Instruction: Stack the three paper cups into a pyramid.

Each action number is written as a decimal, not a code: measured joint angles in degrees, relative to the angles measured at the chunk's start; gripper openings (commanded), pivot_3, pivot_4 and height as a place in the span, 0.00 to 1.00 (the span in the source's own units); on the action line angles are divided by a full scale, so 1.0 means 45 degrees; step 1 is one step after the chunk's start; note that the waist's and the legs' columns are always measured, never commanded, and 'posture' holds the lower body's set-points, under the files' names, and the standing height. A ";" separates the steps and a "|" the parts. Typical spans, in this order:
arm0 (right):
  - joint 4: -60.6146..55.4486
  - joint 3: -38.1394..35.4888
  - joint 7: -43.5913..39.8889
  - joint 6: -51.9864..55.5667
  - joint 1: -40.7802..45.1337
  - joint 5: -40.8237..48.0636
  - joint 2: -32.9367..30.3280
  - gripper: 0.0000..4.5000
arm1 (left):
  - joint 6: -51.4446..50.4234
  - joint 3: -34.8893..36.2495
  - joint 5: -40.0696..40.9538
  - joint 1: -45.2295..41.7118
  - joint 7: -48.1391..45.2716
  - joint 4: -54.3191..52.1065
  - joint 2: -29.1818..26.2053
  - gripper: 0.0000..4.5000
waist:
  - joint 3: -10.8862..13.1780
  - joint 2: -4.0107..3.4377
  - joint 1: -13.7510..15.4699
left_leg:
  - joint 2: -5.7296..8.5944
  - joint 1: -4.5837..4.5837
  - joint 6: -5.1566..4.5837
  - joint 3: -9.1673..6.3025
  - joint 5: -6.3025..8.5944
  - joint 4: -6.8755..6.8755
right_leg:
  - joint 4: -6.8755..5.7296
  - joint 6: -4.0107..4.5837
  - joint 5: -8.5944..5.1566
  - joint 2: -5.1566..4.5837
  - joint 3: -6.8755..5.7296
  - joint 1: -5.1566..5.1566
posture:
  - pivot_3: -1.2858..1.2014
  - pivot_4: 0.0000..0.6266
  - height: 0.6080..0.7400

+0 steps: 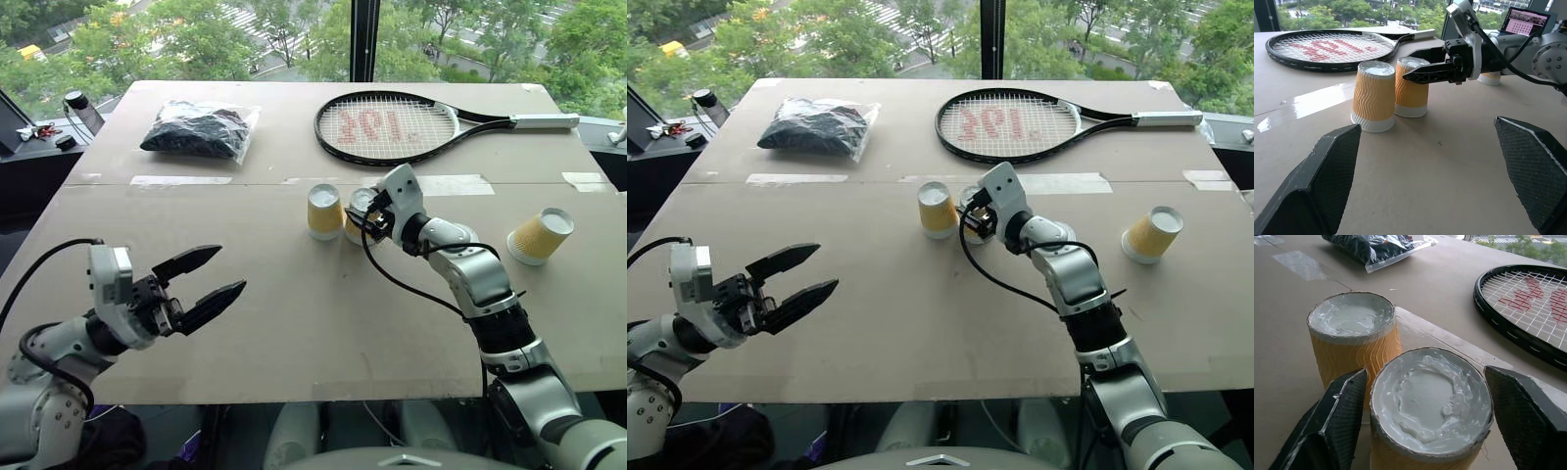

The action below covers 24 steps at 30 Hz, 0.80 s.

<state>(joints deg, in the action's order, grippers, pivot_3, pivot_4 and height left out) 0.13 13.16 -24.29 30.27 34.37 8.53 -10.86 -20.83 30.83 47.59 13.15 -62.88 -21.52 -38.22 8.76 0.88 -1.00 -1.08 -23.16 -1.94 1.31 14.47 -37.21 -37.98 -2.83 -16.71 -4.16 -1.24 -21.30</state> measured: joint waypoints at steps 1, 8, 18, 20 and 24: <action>-0.0037 0.0028 -0.0107 -0.0118 -0.0013 -0.0083 -0.0094 0.99 | -0.0005 0.0045 0.0200 -0.0042 -0.0051 0.0023 0.0034 1.00 | 0.0001 -0.0001 0.0002 | 0.0000 -0.0001 0.0000 0.0000 0.0000 0.0000 | 0.0000 0.0000 0.0000 -0.0001 0.0000 -0.0001 | 0.52 0.24 1.00; -0.2975 -0.1229 -0.0616 0.0956 -0.0771 0.0737 -0.1418 0.99 | -0.0038 -0.0478 0.0493 -0.0878 -0.0129 0.0053 0.0262 1.00 | 0.0001 -0.0002 0.0122 | 0.0002 -0.0116 0.0013 -0.0033 -0.0008 -0.0031 | -0.0005 -0.0002 0.0002 -0.0007 -0.0038 -0.0076 | 0.52 0.24 1.00; -0.5180 -0.6587 0.1074 0.3405 -0.2582 0.0997 -0.4807 0.99 | -0.0717 -0.3137 0.0736 -0.3486 0.0149 -0.0337 0.0500 1.00 | -0.0006 0.0009 0.0139 | 0.0015 -0.0125 0.0006 -0.0029 -0.0005 -0.0036 | 0.0004 -0.0004 0.0003 0.0003 -0.0044 -0.0072 | 0.52 0.24 1.00; -0.4739 -0.7137 0.1454 0.3525 -0.3080 0.0678 -0.4984 0.99 | -0.0864 -0.3502 0.0730 -0.3878 0.0143 -0.0310 0.0497 1.00 | -0.0007 0.0004 0.0103 | 0.0016 -0.0121 0.0009 -0.0017 -0.0008 -0.0034 | 0.0000 -0.0005 0.0003 0.0005 -0.0024 -0.0072 | 0.52 0.24 1.00; -0.4370 -0.7666 0.1919 0.4039 -0.3819 0.0572 -0.4919 0.99 | -0.0952 -0.3756 0.0731 -0.4199 0.0116 -0.0308 0.0457 1.00 | -0.0003 -0.0008 -0.0052 | 0.0004 -0.0103 0.0009 -0.0008 -0.0007 -0.0022 | -0.0006 -0.0005 0.0003 0.0030 0.0027 -0.0080 | 0.52 0.24 1.00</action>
<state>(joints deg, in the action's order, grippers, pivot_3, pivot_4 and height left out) -19.53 -21.34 -15.65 48.44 17.19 11.10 -32.99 -25.12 13.93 50.89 -5.74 -62.36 -22.91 -36.16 8.75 0.85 -1.24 -1.06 -23.62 -1.90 1.27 14.44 -37.31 -38.01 -2.85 -16.69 -4.03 -1.12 -21.67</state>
